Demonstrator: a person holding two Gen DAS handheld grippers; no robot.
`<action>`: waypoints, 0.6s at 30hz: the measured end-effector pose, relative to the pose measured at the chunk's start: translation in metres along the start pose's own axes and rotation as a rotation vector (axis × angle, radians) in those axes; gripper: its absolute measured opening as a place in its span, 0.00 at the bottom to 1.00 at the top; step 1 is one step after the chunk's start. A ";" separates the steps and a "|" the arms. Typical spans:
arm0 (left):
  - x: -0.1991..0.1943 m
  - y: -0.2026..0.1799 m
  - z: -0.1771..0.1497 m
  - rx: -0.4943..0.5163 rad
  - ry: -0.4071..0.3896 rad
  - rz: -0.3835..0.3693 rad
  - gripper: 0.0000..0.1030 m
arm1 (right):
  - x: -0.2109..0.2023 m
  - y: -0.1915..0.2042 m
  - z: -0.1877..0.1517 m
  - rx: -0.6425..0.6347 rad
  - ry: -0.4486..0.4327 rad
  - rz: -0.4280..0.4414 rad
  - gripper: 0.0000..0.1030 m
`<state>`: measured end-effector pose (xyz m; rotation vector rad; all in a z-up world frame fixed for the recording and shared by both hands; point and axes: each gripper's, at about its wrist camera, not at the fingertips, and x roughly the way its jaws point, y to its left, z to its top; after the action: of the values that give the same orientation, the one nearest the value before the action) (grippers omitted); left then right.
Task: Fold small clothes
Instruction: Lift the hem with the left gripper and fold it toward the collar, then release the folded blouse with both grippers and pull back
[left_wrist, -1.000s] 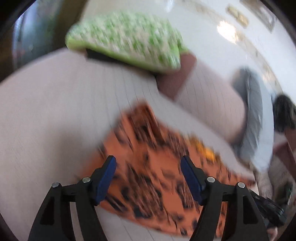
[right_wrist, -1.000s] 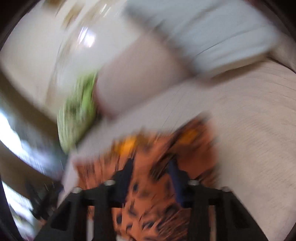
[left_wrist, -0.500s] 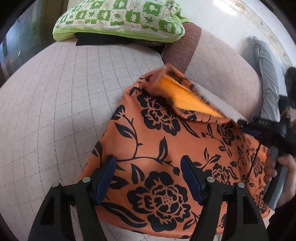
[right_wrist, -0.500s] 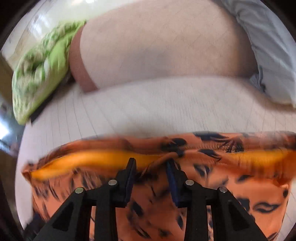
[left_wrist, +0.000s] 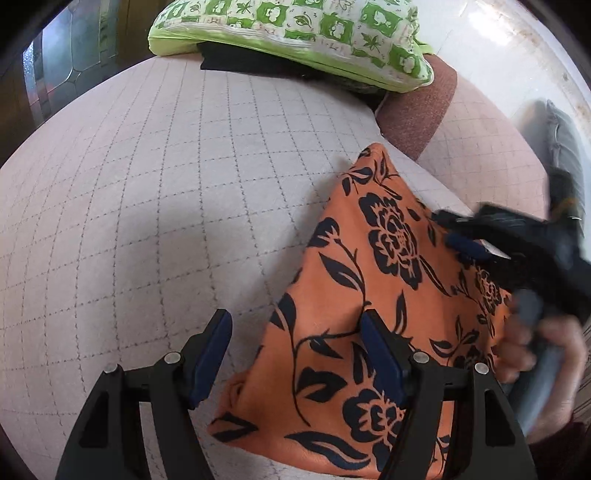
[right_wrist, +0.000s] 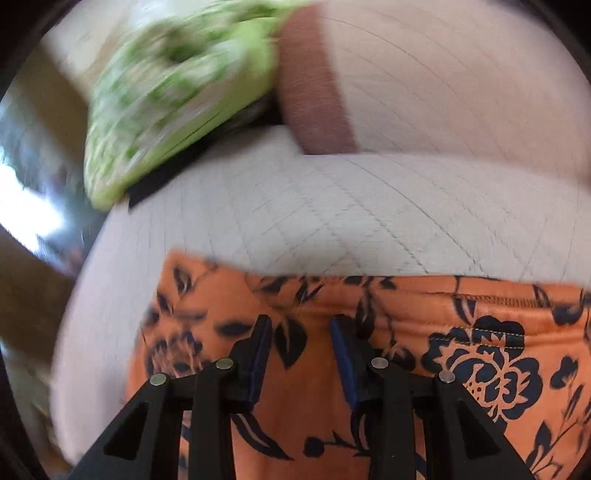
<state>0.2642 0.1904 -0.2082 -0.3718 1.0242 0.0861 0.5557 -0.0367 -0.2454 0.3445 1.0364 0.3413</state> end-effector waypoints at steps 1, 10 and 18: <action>-0.003 0.001 0.001 -0.001 -0.012 0.004 0.71 | -0.010 -0.006 0.003 0.048 -0.007 0.028 0.36; -0.036 -0.055 -0.014 0.224 -0.201 0.030 0.71 | -0.175 -0.106 -0.056 -0.028 -0.154 -0.215 0.36; 0.020 -0.090 -0.037 0.389 -0.004 0.166 0.82 | -0.203 -0.189 -0.144 0.073 -0.055 -0.323 0.37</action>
<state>0.2661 0.0915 -0.2186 0.0679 1.0399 0.0353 0.3555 -0.2763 -0.2379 0.2456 1.0326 0.0040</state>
